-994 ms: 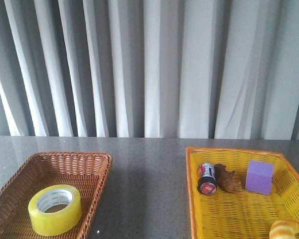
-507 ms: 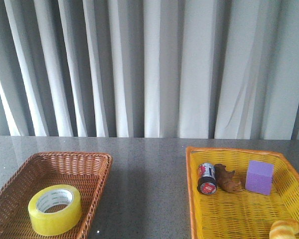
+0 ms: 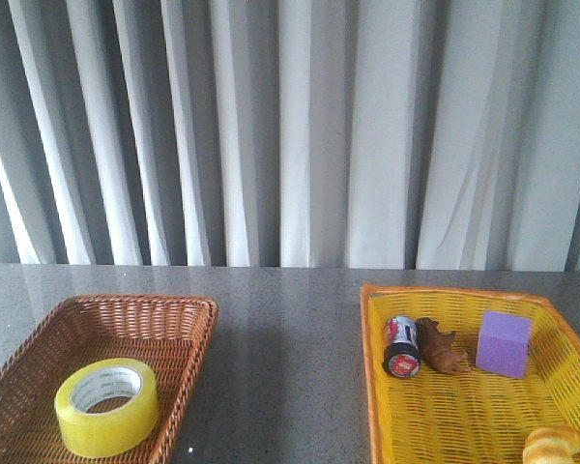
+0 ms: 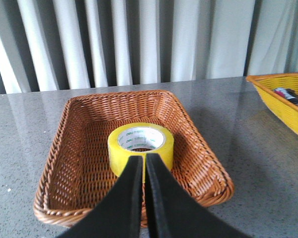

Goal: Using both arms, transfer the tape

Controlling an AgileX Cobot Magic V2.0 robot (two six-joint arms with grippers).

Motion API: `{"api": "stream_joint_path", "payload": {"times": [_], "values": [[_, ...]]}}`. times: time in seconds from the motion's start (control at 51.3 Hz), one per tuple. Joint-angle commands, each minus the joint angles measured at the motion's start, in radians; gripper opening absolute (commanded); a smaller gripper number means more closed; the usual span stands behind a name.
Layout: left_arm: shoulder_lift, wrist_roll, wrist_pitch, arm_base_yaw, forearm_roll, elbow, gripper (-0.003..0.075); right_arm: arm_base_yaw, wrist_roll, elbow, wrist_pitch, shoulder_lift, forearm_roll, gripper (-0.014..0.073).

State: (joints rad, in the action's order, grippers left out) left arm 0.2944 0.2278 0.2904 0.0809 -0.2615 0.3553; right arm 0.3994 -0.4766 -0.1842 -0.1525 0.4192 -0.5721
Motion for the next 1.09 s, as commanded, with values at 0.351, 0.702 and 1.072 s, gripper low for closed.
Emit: {"api": "stream_joint_path", "payload": {"times": [0.351,0.702,1.072], "values": [[-0.323,0.072,-0.309,-0.024,0.041,-0.353,-0.0007,-0.001,-0.006,-0.029,-0.062,0.011,0.008,-0.0005],[-0.323,0.047,-0.303,-0.047,0.049,-0.353,-0.0007,-0.001,-0.006,-0.029,-0.062,0.011,0.008,-0.0005],[-0.323,-0.291,-0.301,-0.047,0.293,-0.353,-0.0007,-0.001,-0.006,-0.029,-0.062,0.011,0.008,-0.0005]]}}
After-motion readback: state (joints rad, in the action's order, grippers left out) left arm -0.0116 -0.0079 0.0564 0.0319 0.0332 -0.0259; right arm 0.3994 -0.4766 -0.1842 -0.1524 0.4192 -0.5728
